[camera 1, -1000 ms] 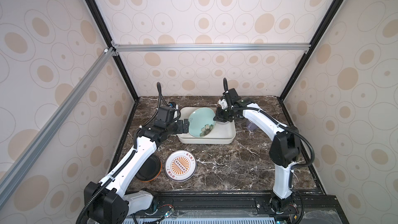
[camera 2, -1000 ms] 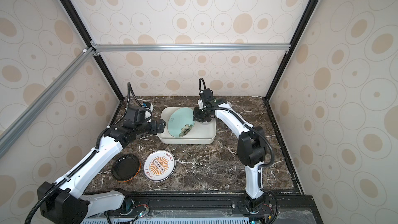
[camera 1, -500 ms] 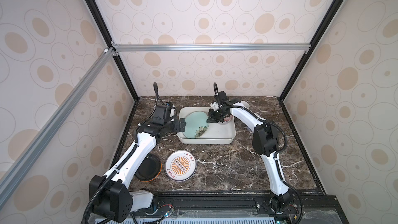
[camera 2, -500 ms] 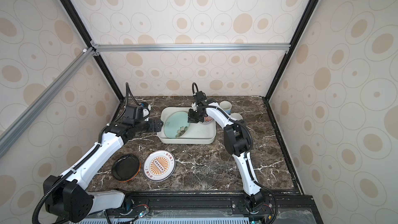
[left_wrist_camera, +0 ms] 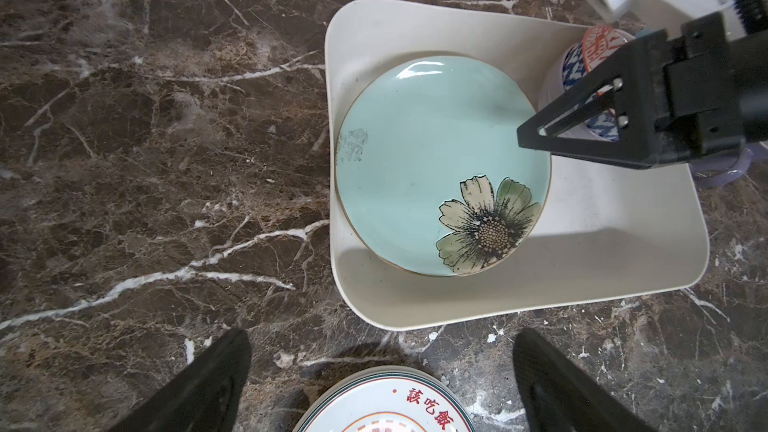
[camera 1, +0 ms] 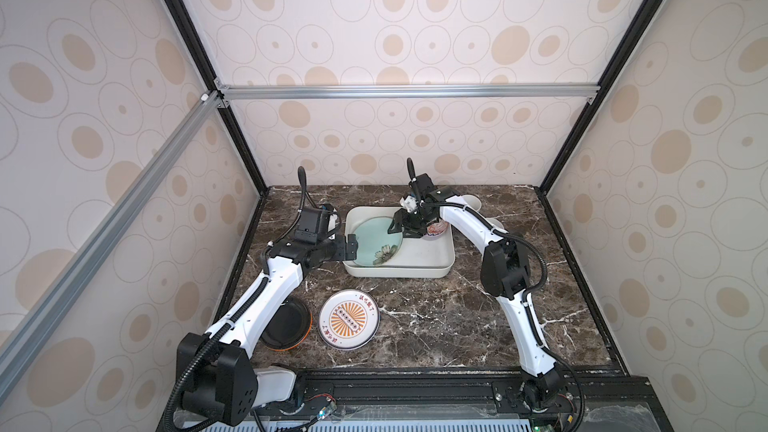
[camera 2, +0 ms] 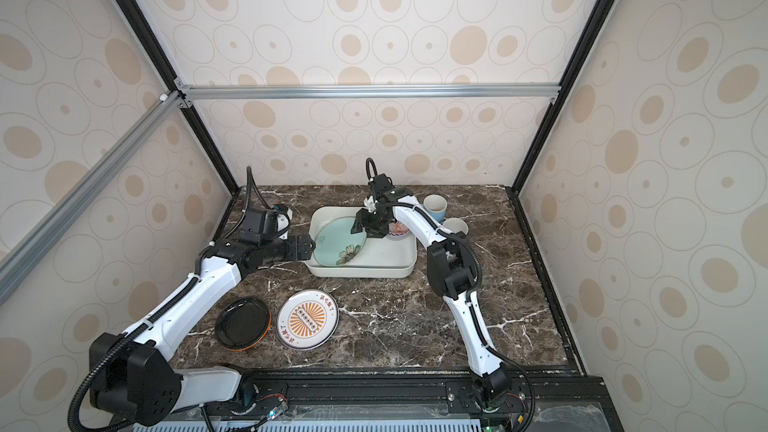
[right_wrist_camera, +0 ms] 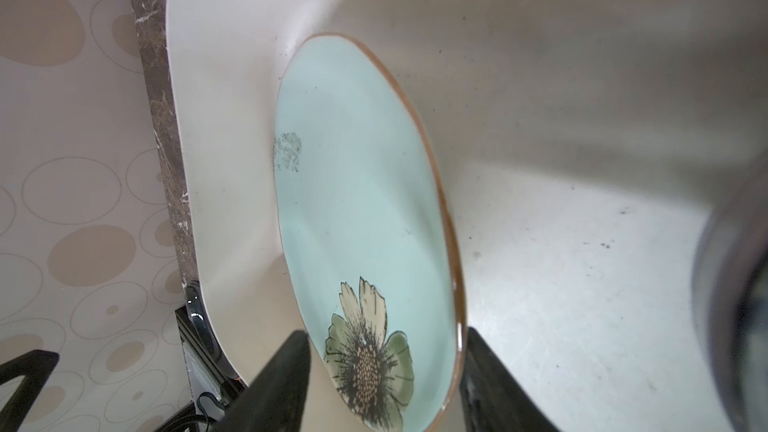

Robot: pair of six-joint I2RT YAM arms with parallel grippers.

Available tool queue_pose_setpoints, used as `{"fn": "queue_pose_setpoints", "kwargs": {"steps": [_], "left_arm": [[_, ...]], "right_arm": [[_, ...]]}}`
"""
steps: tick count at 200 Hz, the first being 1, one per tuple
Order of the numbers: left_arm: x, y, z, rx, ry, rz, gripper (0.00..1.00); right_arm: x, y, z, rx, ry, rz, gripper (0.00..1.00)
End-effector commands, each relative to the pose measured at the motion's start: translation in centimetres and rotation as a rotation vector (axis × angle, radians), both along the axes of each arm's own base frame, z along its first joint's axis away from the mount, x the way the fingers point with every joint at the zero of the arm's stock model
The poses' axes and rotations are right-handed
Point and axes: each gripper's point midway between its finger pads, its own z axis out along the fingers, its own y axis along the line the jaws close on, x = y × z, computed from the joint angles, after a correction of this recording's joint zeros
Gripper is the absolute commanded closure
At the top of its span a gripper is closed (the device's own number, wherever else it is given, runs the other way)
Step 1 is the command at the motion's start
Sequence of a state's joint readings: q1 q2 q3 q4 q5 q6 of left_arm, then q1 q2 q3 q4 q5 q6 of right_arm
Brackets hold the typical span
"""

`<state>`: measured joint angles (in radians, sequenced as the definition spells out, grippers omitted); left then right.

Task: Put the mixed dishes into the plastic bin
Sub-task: 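Release the green plate and move right gripper to the sunburst plate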

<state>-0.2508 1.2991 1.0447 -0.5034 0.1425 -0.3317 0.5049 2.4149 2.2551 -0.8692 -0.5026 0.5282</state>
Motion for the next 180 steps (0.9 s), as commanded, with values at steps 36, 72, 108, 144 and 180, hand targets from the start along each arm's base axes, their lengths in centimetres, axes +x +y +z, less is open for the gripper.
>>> {"fn": "queue_pose_setpoints", "kwargs": {"steps": [36,72,108,144,180], "left_arm": [[0.1,0.0,0.3,-0.034,-0.034,-0.021,0.01],[-0.3,-0.2,0.1,-0.051,-0.037,-0.037,0.01],[-1.0,0.0,0.2,-0.072,-0.05,-0.02,0.01],[-3.3,0.0,-1.8,-0.148,-0.014,0.02,0.01],[-6.8,-0.4,-4.2,-0.258,-0.006,0.052,0.01]], "right_arm": [[-2.1,0.3,1.7,-0.006,-0.006,0.054,0.26],[-2.9,0.1,2.1,-0.02,-0.008,0.068,0.26],[-4.4,-0.5,5.0,-0.079,-0.09,0.108,0.29],[-8.8,-0.2,7.2,-0.102,-0.143,0.172,0.36],[-15.1,0.4,5.4,-0.055,-0.112,0.205,0.43]]}}
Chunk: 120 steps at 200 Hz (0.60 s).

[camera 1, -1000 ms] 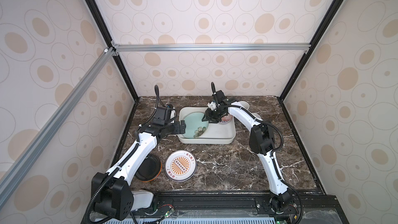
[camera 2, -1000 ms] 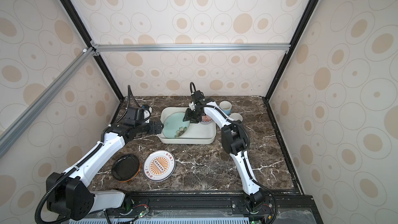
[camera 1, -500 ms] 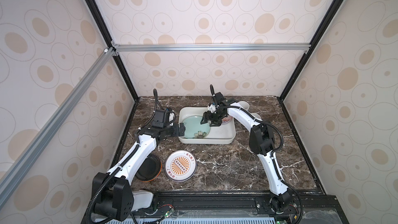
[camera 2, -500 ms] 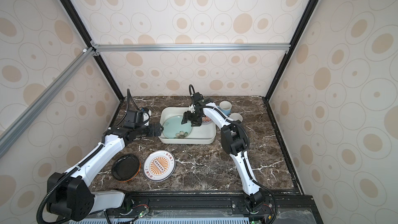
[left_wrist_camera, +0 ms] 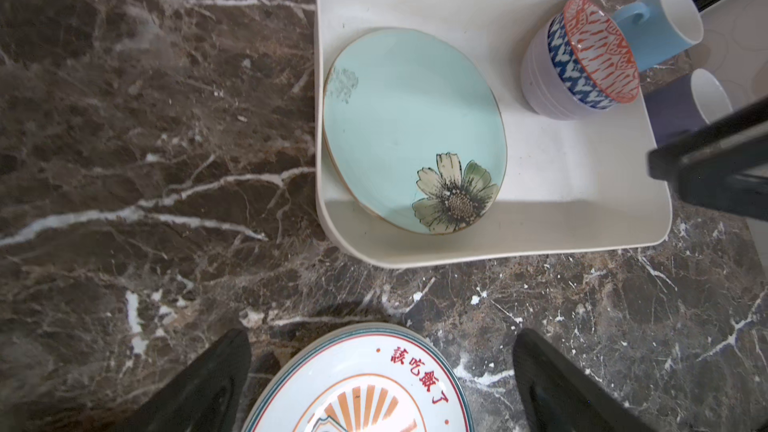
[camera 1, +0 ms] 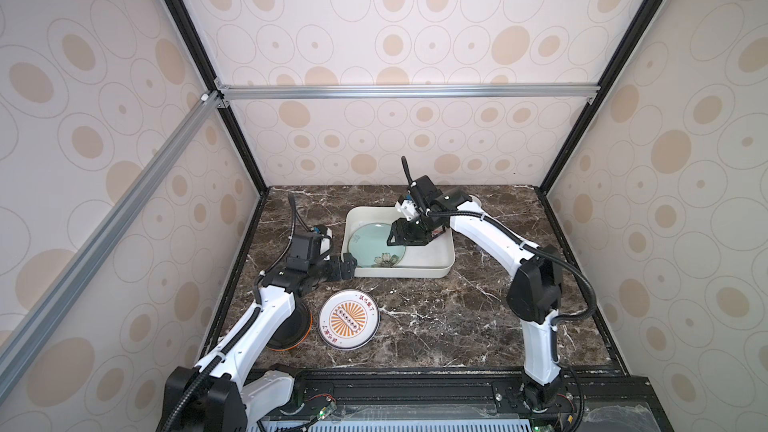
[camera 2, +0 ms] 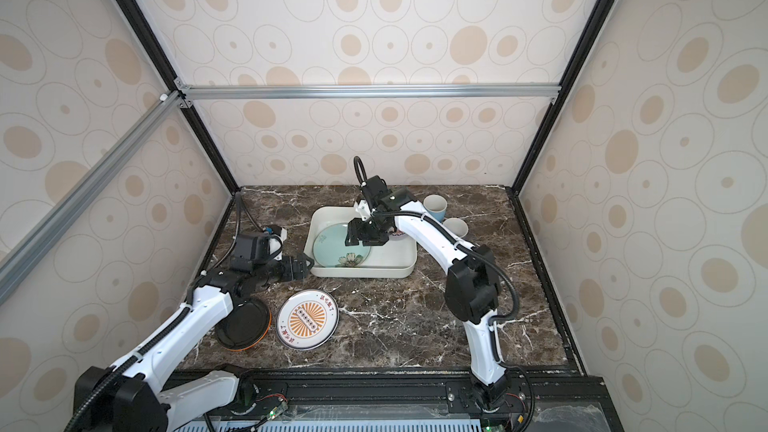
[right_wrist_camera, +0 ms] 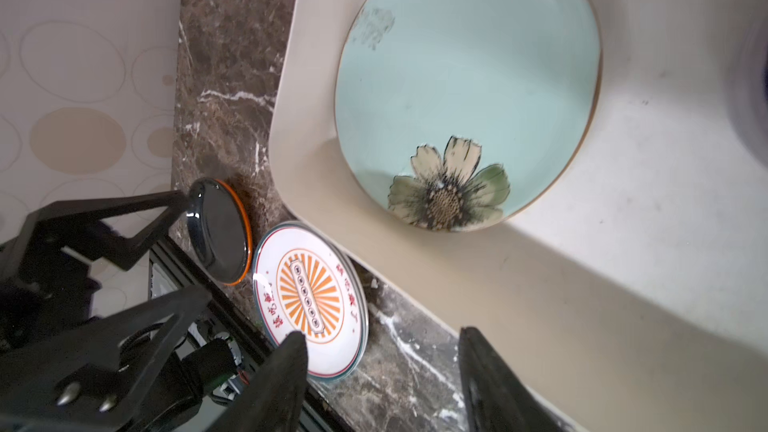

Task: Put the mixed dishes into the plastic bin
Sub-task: 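Release the green plate and move right gripper to the sunburst plate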

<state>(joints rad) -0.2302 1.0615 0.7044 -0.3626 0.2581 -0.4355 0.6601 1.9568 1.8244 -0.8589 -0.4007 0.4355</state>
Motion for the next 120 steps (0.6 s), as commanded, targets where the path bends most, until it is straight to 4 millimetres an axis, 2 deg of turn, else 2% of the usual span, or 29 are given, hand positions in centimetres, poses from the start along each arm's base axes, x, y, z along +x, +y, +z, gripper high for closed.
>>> {"fn": "queue_pose_setpoints", "kwargs": {"steps": [1,15,40,67,96,120], "left_arm": [[-1.3,-0.4,-0.2,-0.101,-0.016,0.039,0.01],[-2.2,-0.2,-1.0,-0.099,-0.006,0.06,0.01],[-3.1,-0.7,-1.2,-0.103,-0.007,0.071,0.01],[-4.0,-1.6,-3.0,-0.118,0.029,0.069,0.01],[-5.0,-1.2,-4.0,-0.099,0.03,0.122,0.03],[-5.8,0.2,-4.0,-0.091,0.008,0.211,0.03]], "right_arm": [[-3.5,0.4,-1.9,0.007,0.027,0.022,0.43],[-5.7,0.2,-3.4,-0.01,0.04,0.028,0.44],[-9.1,0.6,-5.7,-0.032,0.058,0.056,0.46],[-11.6,1.5,-8.8,-0.043,0.101,0.062,0.47],[-12.1,2.0,-10.8,-0.009,0.122,0.035,0.47],[-12.1,2.2,-11.0,-0.01,0.119,0.043,0.47]]}}
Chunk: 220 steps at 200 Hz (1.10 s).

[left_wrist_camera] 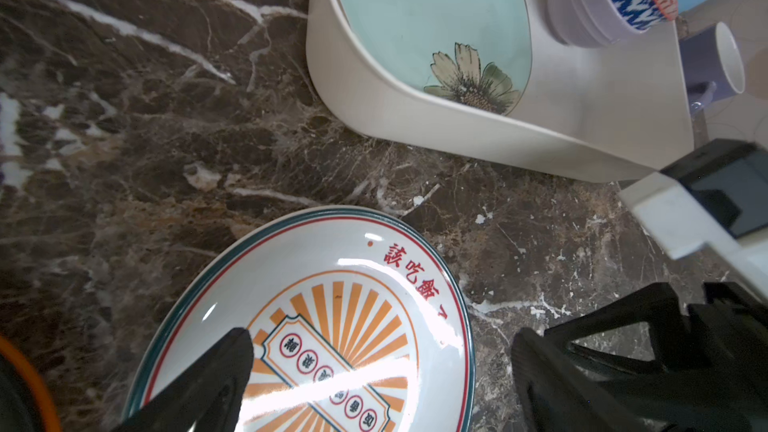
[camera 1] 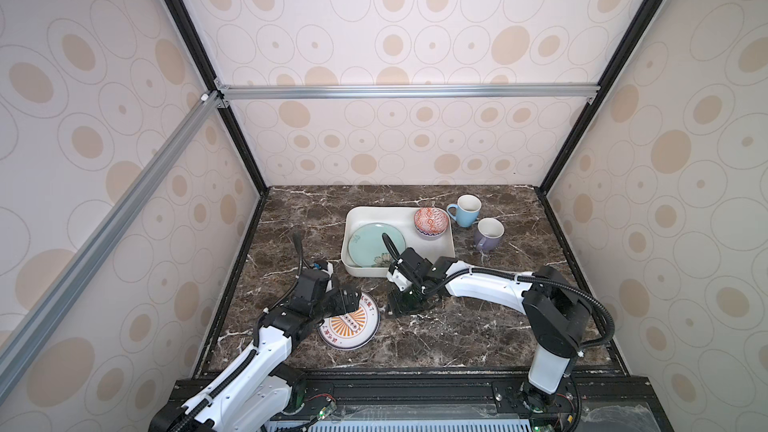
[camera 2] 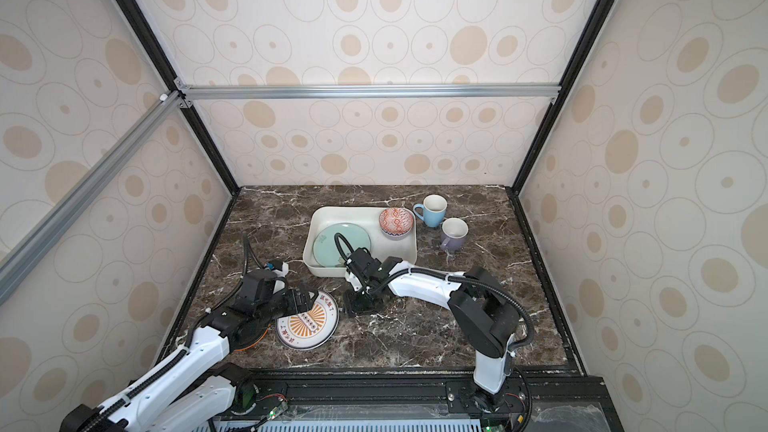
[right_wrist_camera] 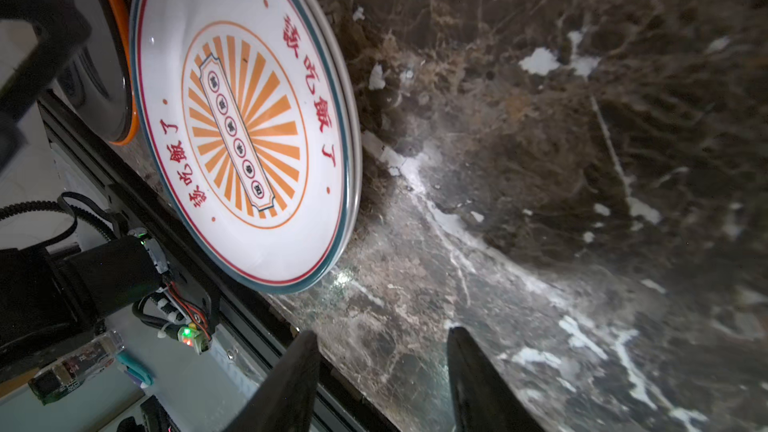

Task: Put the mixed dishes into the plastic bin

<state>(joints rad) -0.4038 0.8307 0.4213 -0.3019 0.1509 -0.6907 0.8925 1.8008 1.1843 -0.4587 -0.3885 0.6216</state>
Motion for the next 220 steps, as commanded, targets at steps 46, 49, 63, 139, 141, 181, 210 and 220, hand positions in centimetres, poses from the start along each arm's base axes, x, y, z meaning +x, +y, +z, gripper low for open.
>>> {"fn": "queue_pose_setpoints", "kwargs": {"steps": [46,49,63,139,141,181,210,220], "left_arm": [[-0.9,2.7,-0.5,0.061,0.028,0.198,0.05],[-0.9,2.7,-0.7,0.069,0.037,0.196,0.05],[-1.2,2.7,-1.6,0.108,0.083,0.195,0.04],[-1.7,4.0,-2.0,0.16,0.115,0.269,0.01],[-1.7,4.0,-2.0,0.161,0.116,0.268,0.01],[-1.9,4.2,-1.9,0.167,0.12,0.287,0.02],[-2.2,4.2,-2.2,0.157,0.12,0.289,0.02],[-2.3,4.1,-2.6,0.162,0.133,0.281,0.02]], "right_arm": [[1.3,1.1,1.6,0.059,-0.061,-0.002,0.47],[1.3,1.0,1.6,0.059,-0.064,0.0,0.47],[1.3,0.7,1.6,0.056,-0.07,0.0,0.46],[2.3,-2.8,1.5,0.095,-0.052,-0.033,0.42],[2.3,-2.8,1.5,0.097,-0.052,-0.034,0.42],[2.2,-3.3,1.3,0.12,-0.036,-0.036,0.41],[2.1,-3.6,1.2,0.117,-0.036,-0.032,0.41],[2.1,-3.7,1.3,0.12,-0.038,-0.033,0.41]]}}
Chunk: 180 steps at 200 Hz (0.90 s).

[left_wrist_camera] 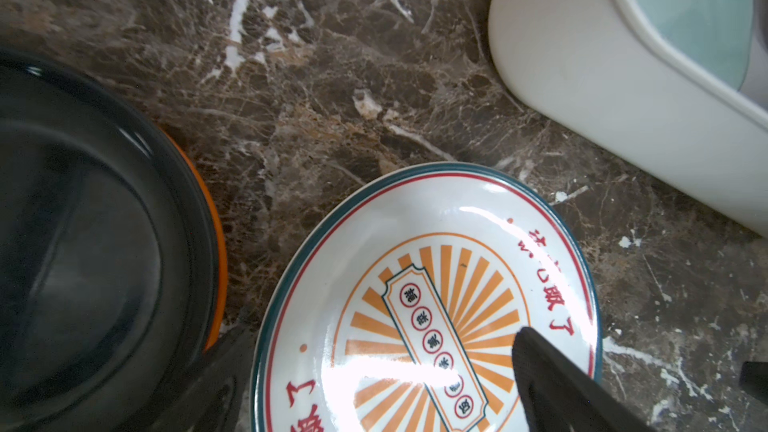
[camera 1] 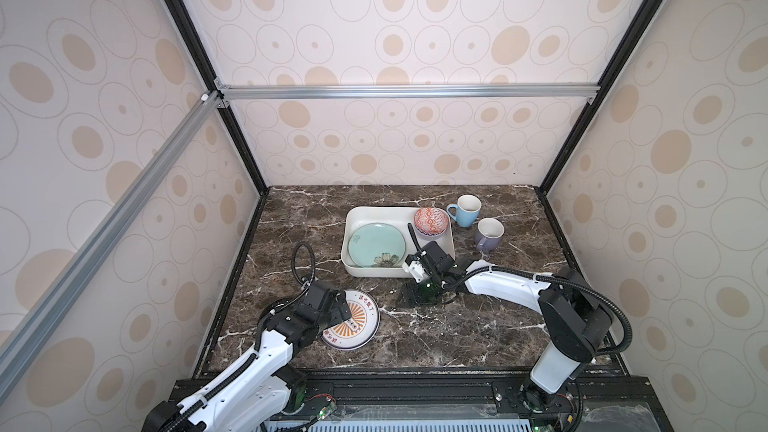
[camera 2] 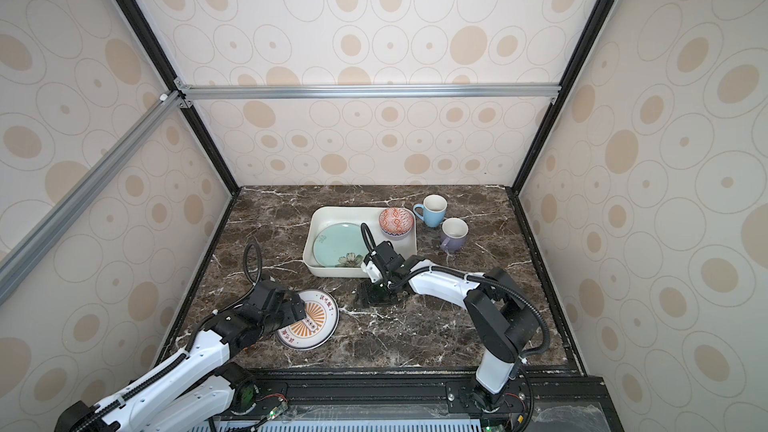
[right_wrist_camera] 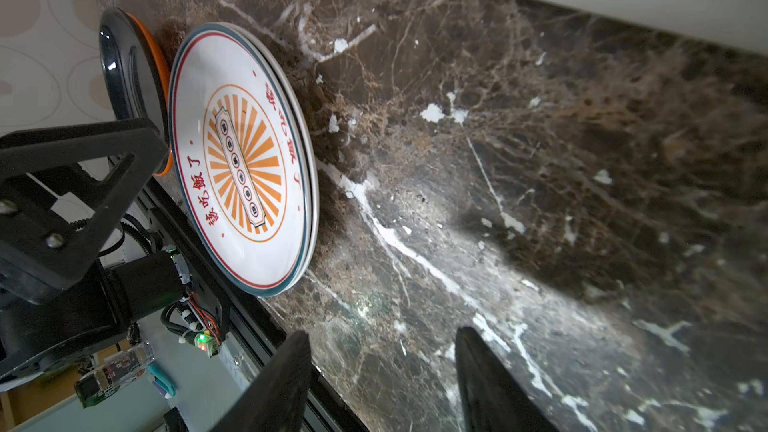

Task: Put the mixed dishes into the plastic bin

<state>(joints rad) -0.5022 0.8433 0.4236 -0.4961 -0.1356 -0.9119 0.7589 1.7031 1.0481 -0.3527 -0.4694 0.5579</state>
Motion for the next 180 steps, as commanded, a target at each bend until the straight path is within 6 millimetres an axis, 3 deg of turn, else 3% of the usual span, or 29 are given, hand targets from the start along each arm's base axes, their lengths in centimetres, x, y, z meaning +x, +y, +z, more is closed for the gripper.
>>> {"fn": "queue_pose_setpoints", "kwargs": {"steps": [1,92,125,180], "left_arm": [[0.0,0.2,0.2,0.005,0.003,0.027,0.02],[-0.2,0.1,-1.5,0.031,0.041,0.004,0.01],[-0.4,-0.7,-2.7,0.011,0.063,-0.025,0.03],[0.3,-2.7,-3.0,-0.006,0.06,-0.074,0.07]], "right_arm": [[-0.4,-0.3,0.6,0.017,-0.012,0.014,0.41],[-0.7,-1.3,0.2,-0.006,-0.011,-0.004,0.41],[-0.9,-1.7,0.0,-0.013,-0.007,-0.011,0.41],[-1.3,-2.7,0.0,-0.018,-0.007,-0.031,0.41]]}}
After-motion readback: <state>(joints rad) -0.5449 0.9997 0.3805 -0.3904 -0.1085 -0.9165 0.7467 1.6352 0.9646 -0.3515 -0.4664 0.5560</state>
